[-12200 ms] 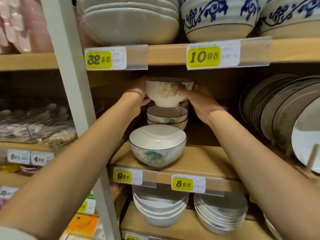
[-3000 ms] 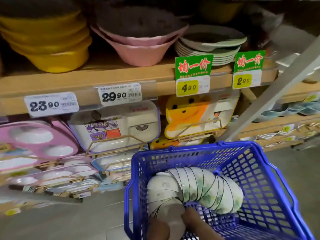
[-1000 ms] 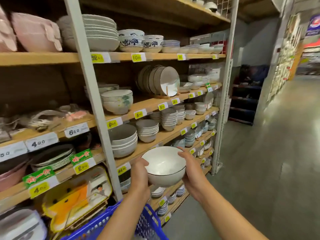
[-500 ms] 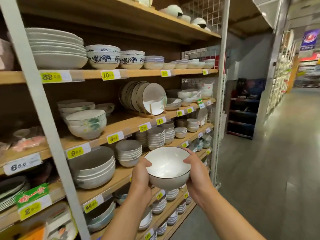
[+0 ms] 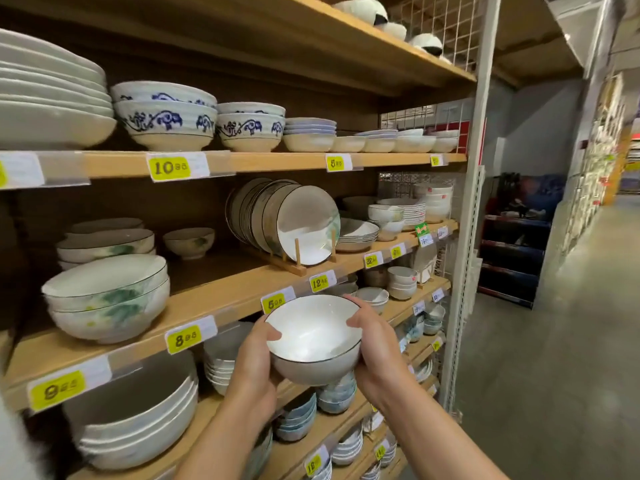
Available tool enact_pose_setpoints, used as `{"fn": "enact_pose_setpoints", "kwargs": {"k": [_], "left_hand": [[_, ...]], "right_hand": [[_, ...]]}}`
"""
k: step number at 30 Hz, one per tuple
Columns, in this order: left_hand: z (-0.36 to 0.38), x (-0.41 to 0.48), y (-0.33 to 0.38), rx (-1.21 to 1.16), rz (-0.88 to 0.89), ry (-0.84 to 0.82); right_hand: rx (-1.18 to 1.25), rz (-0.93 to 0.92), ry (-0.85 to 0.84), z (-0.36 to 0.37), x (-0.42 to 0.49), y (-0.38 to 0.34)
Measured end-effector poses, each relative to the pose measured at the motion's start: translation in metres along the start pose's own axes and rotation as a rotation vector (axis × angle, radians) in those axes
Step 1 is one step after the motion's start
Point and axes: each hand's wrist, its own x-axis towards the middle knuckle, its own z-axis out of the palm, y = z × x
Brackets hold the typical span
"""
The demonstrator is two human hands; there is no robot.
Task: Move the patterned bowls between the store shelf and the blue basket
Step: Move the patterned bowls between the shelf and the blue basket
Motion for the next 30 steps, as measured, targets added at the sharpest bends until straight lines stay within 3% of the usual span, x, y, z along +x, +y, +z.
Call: {"fn": "enact_pose_setpoints", "kwargs": {"k": [5, 18, 24, 30], "left_hand": [[0.008, 0.041, 0.011, 0.052, 0.047, 0.07], [0.029, 0.093, 0.043, 0.017, 0.301, 0.367], [0.009, 0.103, 0.069, 0.01, 0.312, 0.4], [-0.021, 0.136, 0.098, 0.029, 0.202, 0.327]], "right_hand": [[0.022, 0.06, -0.087, 0.005, 0.061, -0.002], [0.026, 0.293, -0.529, 0.06, 0.187, -0.009], [0.022, 0.37, -0.661, 0.098, 0.208, 0.005], [0.0, 0.445, -0.705, 0.145, 0.237, 0.005]]}}
